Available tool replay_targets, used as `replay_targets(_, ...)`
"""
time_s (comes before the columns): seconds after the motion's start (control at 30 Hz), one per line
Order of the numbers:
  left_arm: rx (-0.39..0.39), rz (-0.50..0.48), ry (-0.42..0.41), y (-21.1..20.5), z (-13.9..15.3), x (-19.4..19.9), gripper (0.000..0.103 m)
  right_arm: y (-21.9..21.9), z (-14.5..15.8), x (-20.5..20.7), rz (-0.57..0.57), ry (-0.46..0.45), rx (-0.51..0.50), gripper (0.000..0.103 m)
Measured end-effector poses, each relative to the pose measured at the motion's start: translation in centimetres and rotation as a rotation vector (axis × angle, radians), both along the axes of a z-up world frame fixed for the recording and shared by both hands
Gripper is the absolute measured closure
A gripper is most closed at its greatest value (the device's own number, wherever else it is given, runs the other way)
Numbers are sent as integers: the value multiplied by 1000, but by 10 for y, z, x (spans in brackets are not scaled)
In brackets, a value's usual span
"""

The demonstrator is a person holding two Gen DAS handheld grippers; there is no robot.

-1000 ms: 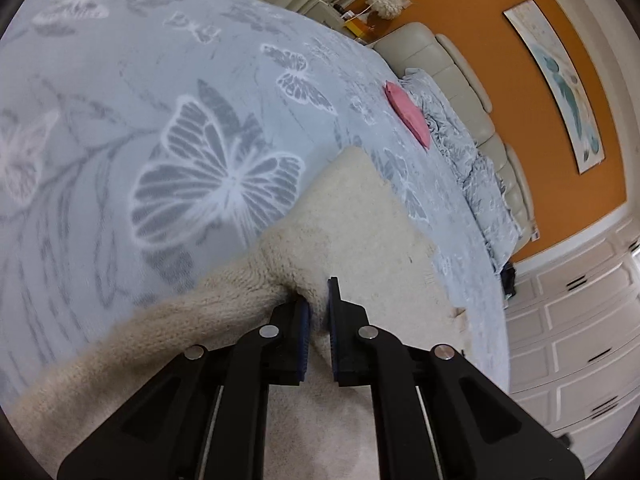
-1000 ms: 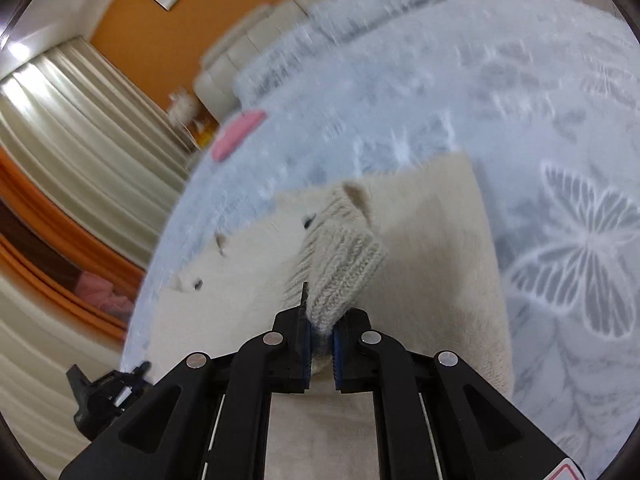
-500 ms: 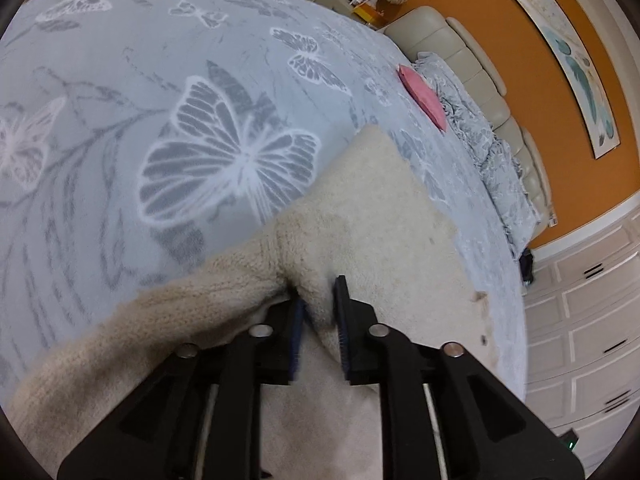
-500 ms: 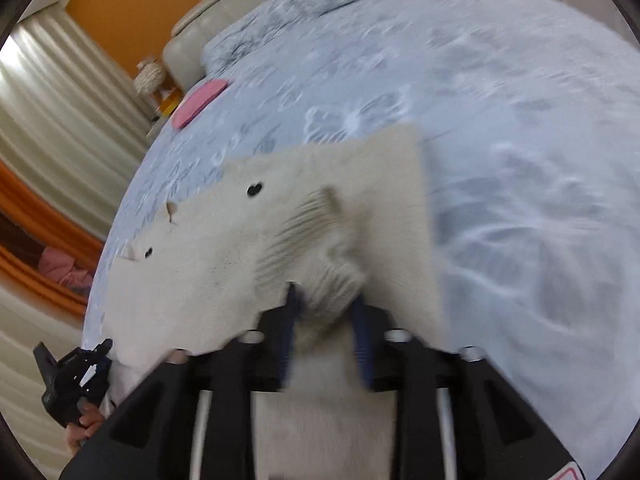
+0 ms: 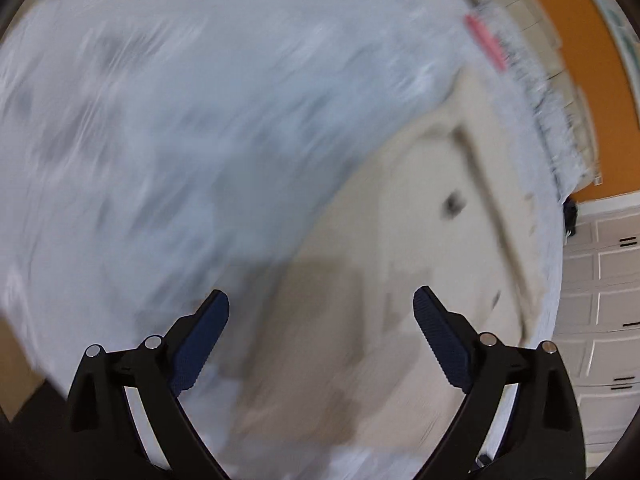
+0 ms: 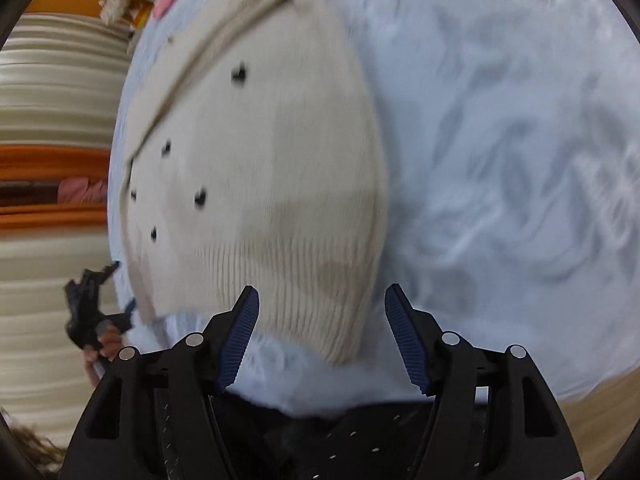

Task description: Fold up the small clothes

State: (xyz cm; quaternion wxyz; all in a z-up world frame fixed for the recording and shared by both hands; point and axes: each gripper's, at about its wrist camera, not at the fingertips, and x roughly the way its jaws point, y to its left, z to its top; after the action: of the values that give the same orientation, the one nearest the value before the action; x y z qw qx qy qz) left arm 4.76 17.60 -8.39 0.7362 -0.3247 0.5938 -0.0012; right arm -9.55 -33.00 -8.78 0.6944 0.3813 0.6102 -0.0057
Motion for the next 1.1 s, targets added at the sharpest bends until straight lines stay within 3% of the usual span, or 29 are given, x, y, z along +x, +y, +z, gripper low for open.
replay_targets(0.2, -23, -102, 14, -18, -5, -18, 8, 15, -16, 10, 30, 80, 0, 33)
replay_targets(0.27, -13, -122, 8, -22, -3, -14, 10, 21, -15, 12, 41, 69, -26, 37)
replay_targets(0.33, 7, -115, 15, -21, -4, -15, 28, 27, -10, 17, 50, 47, -73, 87)
replay_targets(0.37, 29, -115, 25, -20, -2, -16, 55, 23, -7, 16, 44, 38, -65, 93)
replay_targets(0.4, 7, -125, 40, -20, -1, -16, 93, 23, -2, 16, 26, 13, -60, 94)
replay_targets(0.43, -66, -121, 64, -18, 0, -18, 93, 22, 12, 12, 8, -38, -82, 95)
replay_targets(0.5, -134, -81, 49, -10, 15, -28, 94, 25, 38, 8, -20, -130, -89, 96)
replay_targets(0.6, -132, -104, -49, -4, 63, -46, 95, 14, 90, -17, -60, -266, -135, 96)
replay_targets(0.73, -146, -138, -129, 2, 110, -83, 95, -7, 127, -66, -86, -341, -171, 97)
replay_targets(0.83, -137, -187, -159, 4, 125, -120, 96, -12, 126, -96, -103, -342, -159, 97)
replay_targets(1.1, -133, -233, -104, 1, 108, -205, 103, -10, 90, -183, -121, -286, -101, 97)
